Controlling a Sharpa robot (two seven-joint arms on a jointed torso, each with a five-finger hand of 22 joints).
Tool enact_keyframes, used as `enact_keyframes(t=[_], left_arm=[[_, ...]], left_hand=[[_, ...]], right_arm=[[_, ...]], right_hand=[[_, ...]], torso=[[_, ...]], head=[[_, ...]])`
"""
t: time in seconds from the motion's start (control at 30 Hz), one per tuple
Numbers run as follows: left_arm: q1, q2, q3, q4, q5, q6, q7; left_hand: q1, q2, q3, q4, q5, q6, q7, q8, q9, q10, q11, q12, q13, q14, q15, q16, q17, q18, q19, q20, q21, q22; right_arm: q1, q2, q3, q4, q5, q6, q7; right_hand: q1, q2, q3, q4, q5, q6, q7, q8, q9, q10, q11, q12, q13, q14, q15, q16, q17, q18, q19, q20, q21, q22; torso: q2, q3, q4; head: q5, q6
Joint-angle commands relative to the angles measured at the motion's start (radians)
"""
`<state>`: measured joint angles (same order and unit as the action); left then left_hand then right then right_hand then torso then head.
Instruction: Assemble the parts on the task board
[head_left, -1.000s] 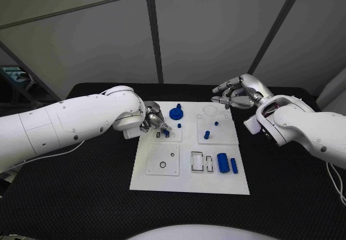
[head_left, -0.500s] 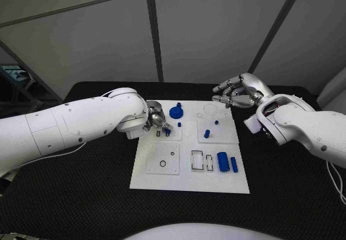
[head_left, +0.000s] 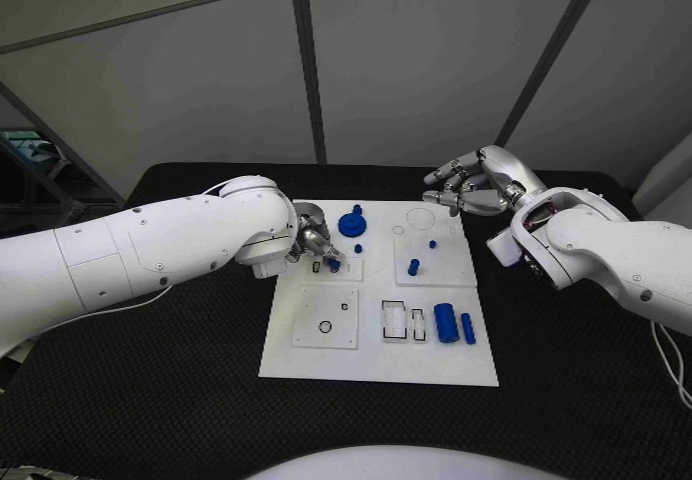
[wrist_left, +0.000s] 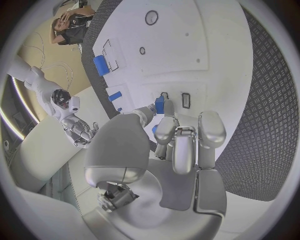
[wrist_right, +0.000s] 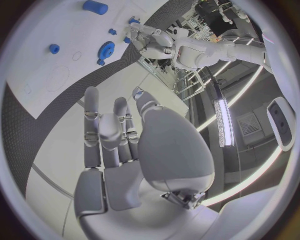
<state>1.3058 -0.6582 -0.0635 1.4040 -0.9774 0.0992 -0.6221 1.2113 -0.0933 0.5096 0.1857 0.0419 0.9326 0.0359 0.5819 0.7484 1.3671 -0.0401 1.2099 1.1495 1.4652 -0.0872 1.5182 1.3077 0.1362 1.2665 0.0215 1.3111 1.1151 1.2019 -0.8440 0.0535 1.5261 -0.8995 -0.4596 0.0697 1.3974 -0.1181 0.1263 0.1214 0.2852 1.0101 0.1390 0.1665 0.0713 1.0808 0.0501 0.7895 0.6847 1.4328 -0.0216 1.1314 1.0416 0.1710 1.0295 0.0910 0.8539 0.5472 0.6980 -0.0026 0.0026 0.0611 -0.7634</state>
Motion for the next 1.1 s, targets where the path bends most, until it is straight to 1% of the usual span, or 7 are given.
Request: enact_keyframes(t=[0.03, 0.23, 0.5, 0.53, 0.67, 0.93, 1.1], left_arm=[[0.001, 0.0, 0.0, 0.001, -0.021, 0.031, -0.009], [0.001, -0.002, 0.0, 0.003, -0.023, 0.039, -0.012], [0.001, -0.003, 0.0, 0.0, -0.027, 0.043, -0.016], [0.001, -0.002, 0.0, 0.0, -0.027, 0.043, -0.016], [0.0, 0.0, 0.0, -0.003, -0.028, 0.046, -0.016], [-0.002, 0.005, 0.0, -0.008, -0.029, 0.05, -0.018], [-0.003, 0.008, 0.0, -0.011, -0.029, 0.056, -0.019]], left_hand=[[-0.012, 0.001, 0.132, -0.122, 0.006, 0.0, -0.007, 0.007, 0.004, 0.005, -0.001, -0.001, -0.002, 0.084, -0.006, 0.004, 0.183, -0.036, 0.006, 0.001, 0.002, 0.002], [-0.014, -0.002, 0.139, -0.127, 0.006, -0.001, -0.008, 0.008, 0.005, 0.005, -0.001, -0.001, -0.002, 0.084, -0.006, 0.004, 0.183, -0.035, 0.005, 0.001, 0.002, 0.002], [-0.018, -0.004, 0.148, -0.132, 0.006, -0.001, -0.008, 0.01, 0.007, 0.005, -0.001, -0.001, -0.002, 0.084, -0.006, 0.004, 0.183, -0.036, 0.006, 0.0, 0.003, 0.004], [-0.018, -0.005, 0.148, -0.132, 0.006, -0.001, -0.008, 0.01, 0.007, 0.005, -0.001, -0.001, -0.003, 0.084, -0.006, 0.004, 0.183, -0.036, 0.006, 0.0, 0.003, 0.004], [-0.018, -0.005, 0.15, -0.133, 0.006, -0.001, -0.008, 0.011, 0.007, 0.005, -0.001, -0.002, -0.003, 0.084, -0.006, 0.004, 0.183, -0.036, 0.006, 0.0, 0.003, 0.004], [-0.021, -0.007, 0.154, -0.135, 0.006, -0.001, -0.008, 0.012, 0.008, 0.006, -0.001, -0.001, -0.003, 0.084, -0.006, 0.004, 0.183, -0.036, 0.007, 0.0, 0.003, 0.006], [-0.036, -0.015, 0.156, -0.136, 0.006, 0.004, -0.008, 0.016, 0.011, 0.009, -0.002, 0.001, 0.0, 0.084, -0.006, 0.004, 0.183, -0.037, 0.011, 0.0, 0.006, 0.011]], right_arm=[[0.001, 0.001, 0.001, 0.002, 0.005, 0.008, 0.004], [0.001, 0.001, 0.001, 0.0, 0.005, 0.008, 0.005], [0.001, 0.002, 0.001, -0.002, 0.005, 0.01, 0.005], [0.001, 0.002, 0.001, -0.002, 0.005, 0.01, 0.005], [0.001, 0.003, 0.001, -0.002, 0.006, 0.011, 0.006], [0.001, 0.002, 0.001, -0.001, 0.006, 0.012, 0.006], [0.001, 0.002, 0.001, -0.001, 0.006, 0.012, 0.006]], right_hand=[[0.003, 0.0, 0.003, 0.004, 0.006, -0.006, 0.0, 0.004, -0.001, -0.007, 0.002, -0.006, -0.001, 0.0, 0.002, -0.006, -0.001, 0.013, 0.009, 0.001, -0.006, -0.001], [0.003, 0.0, 0.003, 0.004, 0.006, -0.006, 0.0, 0.004, -0.001, -0.007, 0.002, -0.006, -0.001, 0.0, 0.002, -0.006, -0.001, 0.013, 0.009, 0.001, -0.006, -0.001], [0.003, 0.0, 0.003, 0.004, 0.006, -0.006, 0.0, 0.004, -0.001, -0.007, 0.002, -0.006, -0.001, 0.0, 0.002, -0.006, -0.001, 0.013, 0.009, 0.001, -0.006, -0.001], [0.003, 0.0, 0.003, 0.004, 0.006, -0.006, 0.0, 0.004, -0.001, -0.007, 0.002, -0.006, -0.001, 0.0, 0.002, -0.006, -0.001, 0.013, 0.009, 0.001, -0.006, -0.001], [0.003, 0.0, 0.003, 0.004, 0.006, -0.006, 0.0, 0.004, -0.001, -0.007, 0.002, -0.006, -0.001, 0.0, 0.002, -0.006, -0.001, 0.013, 0.009, 0.001, -0.006, -0.001], [0.003, 0.0, 0.003, 0.004, 0.006, -0.006, 0.0, 0.004, -0.001, -0.007, 0.002, -0.006, -0.001, 0.0, 0.002, -0.006, -0.001, 0.013, 0.009, 0.001, -0.006, -0.001], [0.003, 0.0, 0.003, 0.004, 0.006, -0.006, 0.0, 0.004, -0.001, -0.007, 0.002, -0.006, -0.001, 0.0, 0.002, -0.006, -0.001, 0.013, 0.009, 0.001, -0.006, -0.001]], torso=[[0.001, -0.0002, -0.0001], [0.0, -0.0003, 0.0012], [0.0, -0.0002, 0.0001], [0.0, 0.0002, 0.0], [0.001, 0.0003, -0.0005], [0.0, 0.0002, 0.0001], [0.0, 0.0003, 0.0002]], head=[[0.002, -0.002], [0.001, -0.004], [0.003, -0.004], [0.003, -0.004], [0.003, -0.007], [0.001, -0.007], [0.0, -0.007]])
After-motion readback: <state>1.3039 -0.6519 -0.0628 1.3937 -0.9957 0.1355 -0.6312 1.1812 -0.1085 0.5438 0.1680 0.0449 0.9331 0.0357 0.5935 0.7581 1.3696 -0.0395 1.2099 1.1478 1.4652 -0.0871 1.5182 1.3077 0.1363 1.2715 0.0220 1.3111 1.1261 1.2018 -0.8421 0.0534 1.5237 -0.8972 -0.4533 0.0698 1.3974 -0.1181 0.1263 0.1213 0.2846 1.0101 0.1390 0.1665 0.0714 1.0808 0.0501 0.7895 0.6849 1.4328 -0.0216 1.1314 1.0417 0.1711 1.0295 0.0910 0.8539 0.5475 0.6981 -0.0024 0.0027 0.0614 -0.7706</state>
